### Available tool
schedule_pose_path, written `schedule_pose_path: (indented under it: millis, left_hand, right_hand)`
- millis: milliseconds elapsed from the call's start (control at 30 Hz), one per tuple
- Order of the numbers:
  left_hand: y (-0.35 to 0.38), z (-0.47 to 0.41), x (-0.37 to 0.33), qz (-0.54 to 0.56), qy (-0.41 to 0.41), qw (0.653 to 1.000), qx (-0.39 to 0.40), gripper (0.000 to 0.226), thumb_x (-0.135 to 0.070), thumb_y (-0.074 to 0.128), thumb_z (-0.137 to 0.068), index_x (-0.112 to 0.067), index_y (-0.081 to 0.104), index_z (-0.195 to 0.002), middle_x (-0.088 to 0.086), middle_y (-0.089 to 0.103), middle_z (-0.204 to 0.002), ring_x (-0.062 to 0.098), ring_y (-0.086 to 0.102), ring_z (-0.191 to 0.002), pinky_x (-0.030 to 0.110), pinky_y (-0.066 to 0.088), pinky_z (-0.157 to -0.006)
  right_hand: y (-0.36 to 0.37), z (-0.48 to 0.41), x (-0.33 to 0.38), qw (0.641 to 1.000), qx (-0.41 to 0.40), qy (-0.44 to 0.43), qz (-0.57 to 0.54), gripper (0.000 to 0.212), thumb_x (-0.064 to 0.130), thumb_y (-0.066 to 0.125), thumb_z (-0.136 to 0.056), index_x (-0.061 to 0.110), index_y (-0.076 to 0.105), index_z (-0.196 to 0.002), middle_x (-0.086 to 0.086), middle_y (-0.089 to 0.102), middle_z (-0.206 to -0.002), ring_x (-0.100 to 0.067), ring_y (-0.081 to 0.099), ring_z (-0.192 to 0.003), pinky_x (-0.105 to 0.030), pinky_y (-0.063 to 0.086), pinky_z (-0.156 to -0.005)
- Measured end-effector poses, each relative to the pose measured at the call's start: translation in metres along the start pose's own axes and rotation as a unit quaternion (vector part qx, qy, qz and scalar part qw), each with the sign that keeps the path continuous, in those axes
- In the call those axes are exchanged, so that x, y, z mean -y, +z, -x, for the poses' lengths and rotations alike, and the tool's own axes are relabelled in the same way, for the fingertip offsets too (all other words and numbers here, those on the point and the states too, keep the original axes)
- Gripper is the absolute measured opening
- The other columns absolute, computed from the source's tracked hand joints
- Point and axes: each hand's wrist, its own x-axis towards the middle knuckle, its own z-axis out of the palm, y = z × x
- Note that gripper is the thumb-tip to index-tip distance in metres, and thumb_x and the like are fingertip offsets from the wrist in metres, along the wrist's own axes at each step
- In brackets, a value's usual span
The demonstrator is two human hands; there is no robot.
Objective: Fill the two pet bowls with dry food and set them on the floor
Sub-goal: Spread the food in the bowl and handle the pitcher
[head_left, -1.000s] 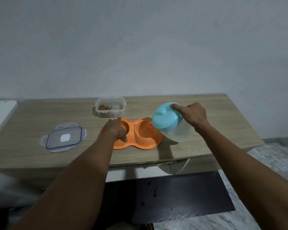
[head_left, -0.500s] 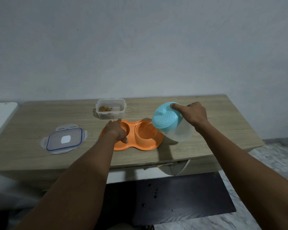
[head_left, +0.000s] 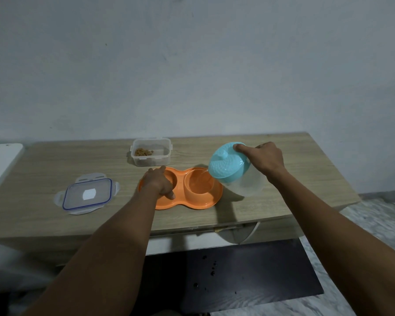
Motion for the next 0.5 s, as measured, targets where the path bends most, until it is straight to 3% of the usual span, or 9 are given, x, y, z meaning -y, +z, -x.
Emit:
schedule_pose_path:
  millis: [500]
  left_hand:
    - [0.0006,-0.0035,-0.0011,-0.018,-0.002,1.0,-0.001,0.126,-0.025,0.093,-0.059,-0.024,0.014,-0.157,0.013,0.018,-0.163,0.032,0.019,-0.15,0.046,0.031,-0.117]
  right_hand:
    - [-0.0023,0.0006,-0.004,1.0,-0.005,-0.004,-0.012,0.064,0.066,0.075,-0.072,0.002,0.074,-0.073,-0.008,0.071,-0.074,-0.024,0.062,-0.068,-0.035,0.045,-0.063]
